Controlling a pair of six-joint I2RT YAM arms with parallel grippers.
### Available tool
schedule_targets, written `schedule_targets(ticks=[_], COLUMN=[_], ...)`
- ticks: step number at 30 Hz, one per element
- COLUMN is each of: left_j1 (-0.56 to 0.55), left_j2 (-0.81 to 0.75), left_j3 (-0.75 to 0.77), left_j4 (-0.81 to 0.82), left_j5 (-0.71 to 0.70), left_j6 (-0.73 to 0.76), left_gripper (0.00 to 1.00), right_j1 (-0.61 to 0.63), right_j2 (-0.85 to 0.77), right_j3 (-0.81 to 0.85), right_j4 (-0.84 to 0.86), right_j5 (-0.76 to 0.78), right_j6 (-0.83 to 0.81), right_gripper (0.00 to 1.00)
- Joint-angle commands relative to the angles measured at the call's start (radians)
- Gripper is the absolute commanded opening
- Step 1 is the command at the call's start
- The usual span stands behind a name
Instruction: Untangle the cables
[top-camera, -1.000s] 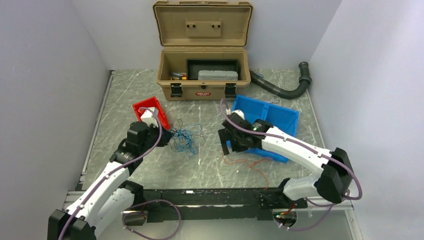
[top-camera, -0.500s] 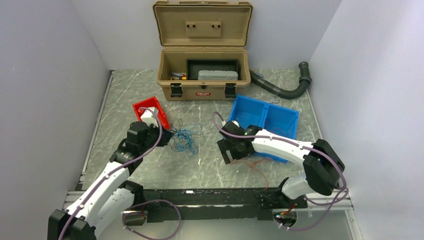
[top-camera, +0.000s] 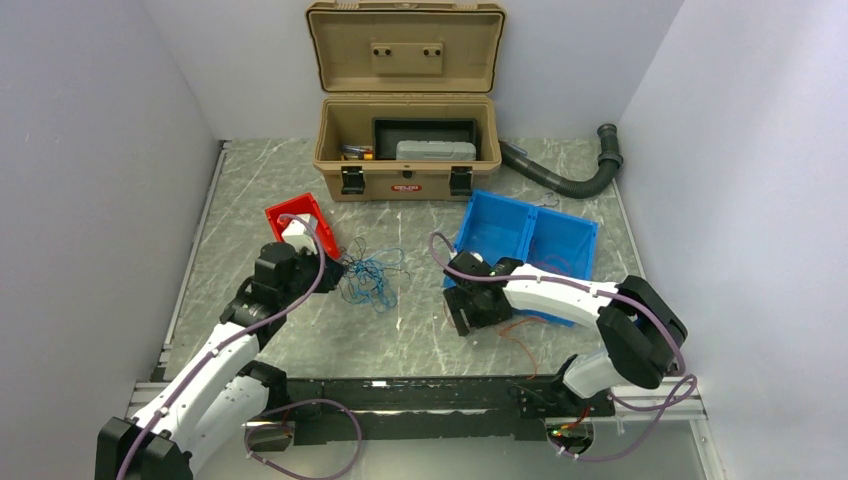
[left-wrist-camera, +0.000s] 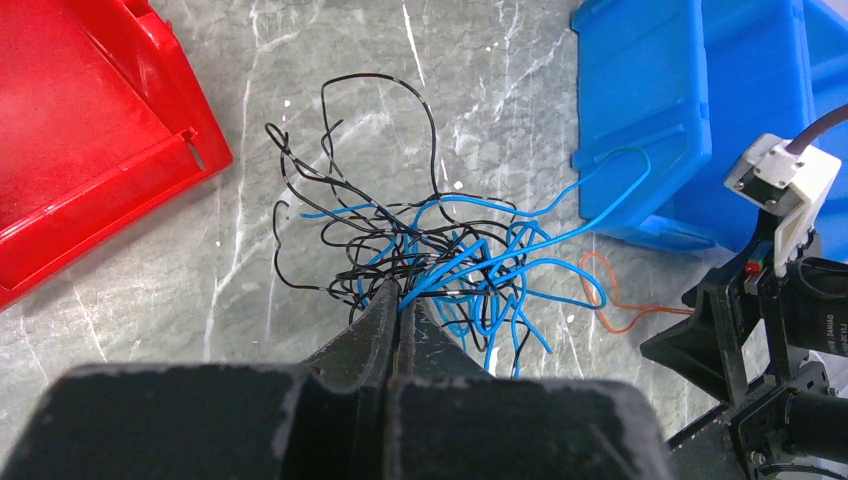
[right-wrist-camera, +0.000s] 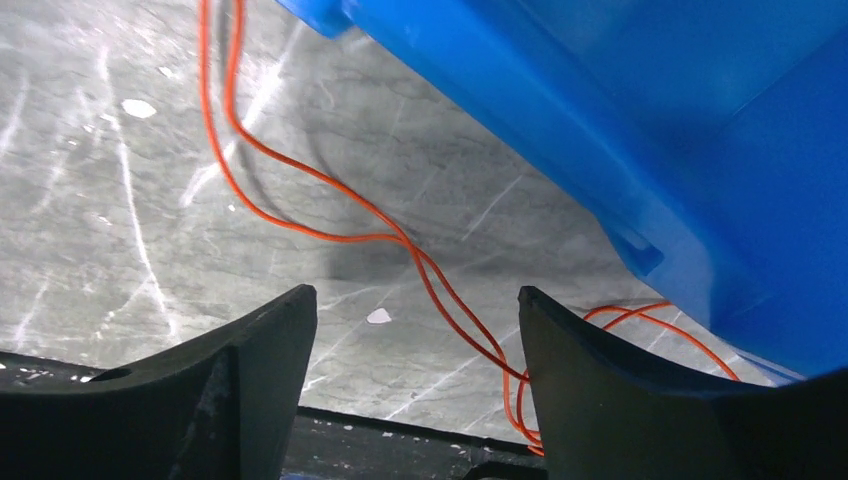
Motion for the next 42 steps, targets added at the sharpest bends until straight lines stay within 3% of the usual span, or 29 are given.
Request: schedule_targets(ticks=[1,5,10,12,22,33,42], left_j1=[0.003,0.002,0.002,0.002,0.002,0.002,0.003], left_j2=[-0.002,-0.001,0.008,0.012,0.0,-0.014,-0.022], left_j3=[0.018,0.017,0.024,0.03,0.019,0.027,0.032], left_j4=[0.031,0.029,0.029,0.025,0.029,0.023,0.01], left_j5=[0.018,0.017,0.023,0.021,0.024,0.032,0.044], left_j6=[0.012,0.012,0.013,0.016,0.008,0.003,0.004], left_gripper=[0.0,0.0,0.0,0.0,0.0,0.0,0.0], right_j1=[0.0,0.003,0.004,0.005,-0.027,-0.382,-0.51], right_j2=[-0.007,-0.02,-0.043,-0.065,-0.253,-0.45,-0.439], right_j3=[-0.029,-0.048,-0.007,0.021,0.17,0.397,0.6], right_j4=[-0.002,-0.016,-0.043,-0.055,-0.085,-0.1,-0.041], right_j5=[-0.032,-0.044,-0.033,-0.025,0.008,-0.05,0.038], right_j6=[0.047,0.058,0.055,0.05,0.03,-0.045,-0.013], right_gripper=[0.74,0.58,0.14,0.06,0.0,0.0,0.0])
